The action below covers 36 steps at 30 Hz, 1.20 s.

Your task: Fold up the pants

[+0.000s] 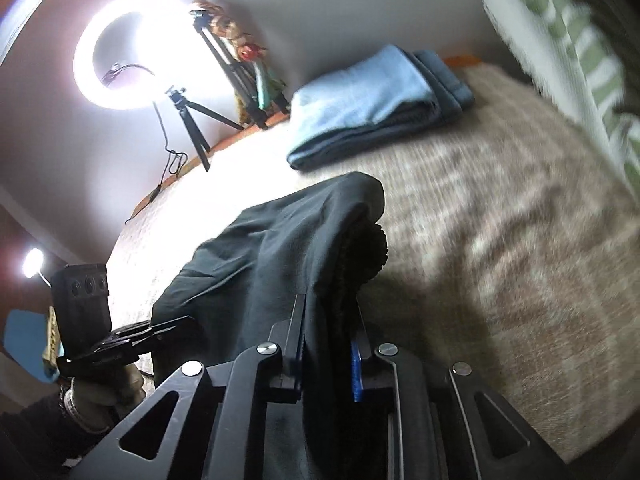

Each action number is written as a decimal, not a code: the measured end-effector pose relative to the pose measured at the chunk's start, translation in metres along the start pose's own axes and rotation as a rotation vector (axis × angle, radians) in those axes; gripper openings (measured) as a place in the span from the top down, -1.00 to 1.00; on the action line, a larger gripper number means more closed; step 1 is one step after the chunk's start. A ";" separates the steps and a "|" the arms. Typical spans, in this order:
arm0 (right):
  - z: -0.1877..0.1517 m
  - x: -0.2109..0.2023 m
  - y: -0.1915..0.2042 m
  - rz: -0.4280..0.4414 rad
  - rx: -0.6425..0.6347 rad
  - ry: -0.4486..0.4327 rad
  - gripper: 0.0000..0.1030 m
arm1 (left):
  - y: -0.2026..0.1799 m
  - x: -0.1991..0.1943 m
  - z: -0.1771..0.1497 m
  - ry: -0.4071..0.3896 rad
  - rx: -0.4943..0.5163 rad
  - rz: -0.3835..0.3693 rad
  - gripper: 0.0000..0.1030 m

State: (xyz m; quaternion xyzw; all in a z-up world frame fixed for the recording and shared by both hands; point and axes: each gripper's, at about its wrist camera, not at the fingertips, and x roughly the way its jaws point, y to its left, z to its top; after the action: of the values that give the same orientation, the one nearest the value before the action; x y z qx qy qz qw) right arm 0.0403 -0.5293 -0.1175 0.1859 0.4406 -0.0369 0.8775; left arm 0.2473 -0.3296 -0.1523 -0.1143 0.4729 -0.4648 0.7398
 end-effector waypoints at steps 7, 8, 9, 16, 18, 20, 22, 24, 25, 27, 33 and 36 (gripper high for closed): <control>0.012 -0.025 0.030 -0.039 -0.077 -0.070 0.72 | -0.010 -0.013 0.020 -0.046 0.059 -0.012 0.91; 0.016 -0.028 0.033 -0.038 -0.086 -0.082 0.72 | -0.012 -0.015 0.026 -0.054 0.072 -0.013 0.91; 0.022 -0.031 0.036 -0.039 -0.094 -0.094 0.72 | -0.014 -0.015 0.030 -0.059 0.080 -0.015 0.91; 0.062 -0.038 0.042 -0.081 -0.127 -0.166 0.72 | -0.022 -0.014 0.079 -0.100 0.162 -0.012 0.91; 0.075 -0.037 0.040 -0.090 -0.126 -0.183 0.72 | -0.024 -0.012 0.096 -0.111 0.179 -0.010 0.91; 0.091 -0.034 0.038 -0.100 -0.121 -0.203 0.72 | -0.026 -0.009 0.114 -0.126 0.203 -0.006 0.91; 0.106 -0.032 0.036 -0.111 -0.117 -0.217 0.72 | -0.027 -0.006 0.132 -0.139 0.230 0.002 0.91; 0.125 -0.027 0.033 -0.129 -0.113 -0.236 0.72 | -0.027 -0.001 0.147 -0.149 0.250 0.012 0.91; 0.135 -0.025 0.031 -0.133 -0.110 -0.246 0.72 | -0.027 0.002 0.159 -0.156 0.264 0.017 0.91; 0.152 -0.019 0.028 -0.142 -0.105 -0.261 0.72 | -0.026 0.006 0.170 -0.167 0.288 0.028 0.91; 0.204 0.010 0.019 -0.189 -0.119 -0.279 0.72 | -0.017 0.026 0.211 -0.184 0.323 0.056 0.91; 0.225 0.028 0.012 -0.217 -0.120 -0.280 0.72 | -0.007 0.043 0.232 -0.181 0.312 0.075 0.91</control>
State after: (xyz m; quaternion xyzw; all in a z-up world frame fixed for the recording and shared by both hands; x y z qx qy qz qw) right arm 0.2307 -0.5956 -0.0142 0.0775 0.3331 -0.1303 0.9306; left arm 0.4352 -0.4302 -0.0513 -0.0217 0.3305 -0.4926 0.8048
